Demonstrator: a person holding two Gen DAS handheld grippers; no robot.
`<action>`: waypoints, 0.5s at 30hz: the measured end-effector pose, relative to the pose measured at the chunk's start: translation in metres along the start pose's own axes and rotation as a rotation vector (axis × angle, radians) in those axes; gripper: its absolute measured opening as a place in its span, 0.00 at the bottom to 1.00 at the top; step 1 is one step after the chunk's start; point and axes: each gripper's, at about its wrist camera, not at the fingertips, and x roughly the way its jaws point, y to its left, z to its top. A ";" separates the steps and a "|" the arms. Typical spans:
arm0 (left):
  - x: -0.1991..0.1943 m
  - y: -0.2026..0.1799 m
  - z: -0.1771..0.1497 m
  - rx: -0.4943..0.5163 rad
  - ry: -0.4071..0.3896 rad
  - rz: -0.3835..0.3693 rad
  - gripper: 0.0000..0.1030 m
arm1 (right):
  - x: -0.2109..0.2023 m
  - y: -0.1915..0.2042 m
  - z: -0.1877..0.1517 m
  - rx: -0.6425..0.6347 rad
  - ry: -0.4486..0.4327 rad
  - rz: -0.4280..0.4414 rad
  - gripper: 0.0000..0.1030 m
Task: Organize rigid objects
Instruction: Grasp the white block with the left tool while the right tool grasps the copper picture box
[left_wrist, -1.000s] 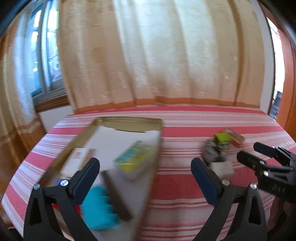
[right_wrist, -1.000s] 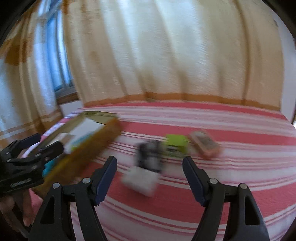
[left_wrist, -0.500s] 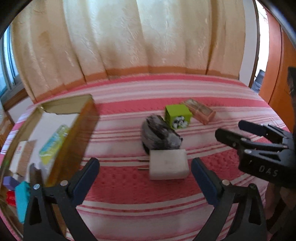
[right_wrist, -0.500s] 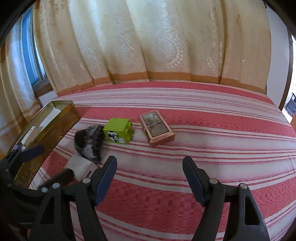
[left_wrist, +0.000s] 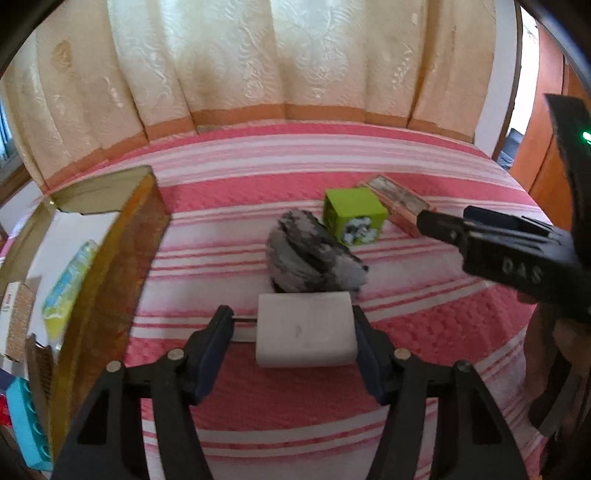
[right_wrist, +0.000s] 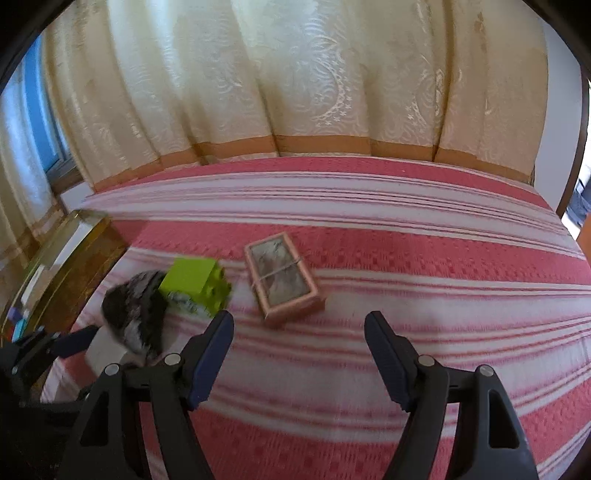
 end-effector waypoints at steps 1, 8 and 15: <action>0.000 0.002 0.001 -0.004 -0.006 0.008 0.61 | 0.004 -0.001 0.003 0.008 0.002 -0.003 0.73; 0.004 0.023 0.004 -0.083 -0.018 -0.003 0.61 | 0.025 0.008 0.018 -0.018 0.032 -0.015 0.73; 0.001 0.024 0.002 -0.090 -0.042 -0.003 0.61 | 0.041 0.009 0.025 -0.014 0.083 0.011 0.54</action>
